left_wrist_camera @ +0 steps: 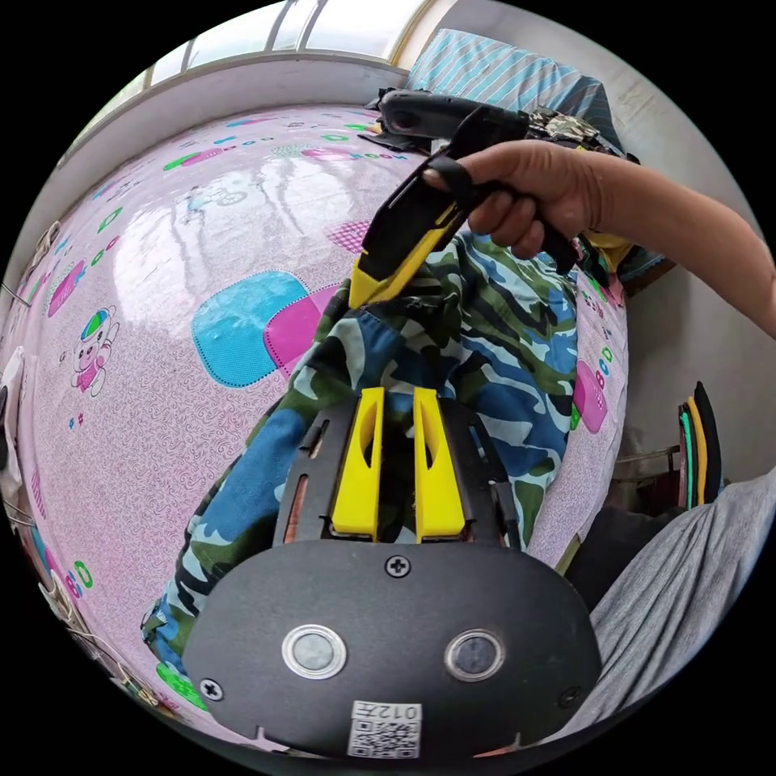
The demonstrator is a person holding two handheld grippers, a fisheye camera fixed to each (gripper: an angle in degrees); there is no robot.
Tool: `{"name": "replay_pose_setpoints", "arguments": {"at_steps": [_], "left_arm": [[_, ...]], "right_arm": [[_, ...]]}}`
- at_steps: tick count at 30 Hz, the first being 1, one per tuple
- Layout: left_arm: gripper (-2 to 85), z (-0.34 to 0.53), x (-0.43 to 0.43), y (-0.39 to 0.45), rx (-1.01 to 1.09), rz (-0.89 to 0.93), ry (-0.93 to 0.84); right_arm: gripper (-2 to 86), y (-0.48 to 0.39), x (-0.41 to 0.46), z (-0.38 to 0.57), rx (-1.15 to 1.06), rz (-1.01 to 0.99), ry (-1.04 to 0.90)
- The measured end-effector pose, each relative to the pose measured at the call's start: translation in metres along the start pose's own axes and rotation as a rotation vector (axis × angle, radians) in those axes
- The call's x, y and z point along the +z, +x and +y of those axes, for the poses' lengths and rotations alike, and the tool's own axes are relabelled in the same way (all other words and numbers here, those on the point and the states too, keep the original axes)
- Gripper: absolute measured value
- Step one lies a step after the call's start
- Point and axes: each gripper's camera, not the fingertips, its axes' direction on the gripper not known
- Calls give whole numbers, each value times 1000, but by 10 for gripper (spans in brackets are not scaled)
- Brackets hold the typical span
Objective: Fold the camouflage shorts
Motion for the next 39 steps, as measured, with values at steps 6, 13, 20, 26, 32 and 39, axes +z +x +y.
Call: {"name": "replay_pose_setpoints", "arguments": {"at_steps": [6, 13, 20, 26, 32, 39], "left_arm": [[20, 31, -15, 15, 19, 27, 12], [7, 52, 44, 48, 119, 121, -197], [2, 48, 49, 35, 70, 158, -184], [0, 48, 51, 37, 60, 116, -155], [4, 34, 25, 6, -42, 197, -148], [5, 1, -33, -55, -216, 28, 82]], "right_arm": [[63, 9, -4, -17, 18, -134, 42], [0, -74, -1, -60, -196, 201, -83], [-8, -138, 103, -88, -493, 690, -270], [-6, -154, 137, -96, -469, 752, -283], [38, -160, 55, -54, -341, 504, 21], [29, -144, 22, 43, -291, 318, 357]]}}
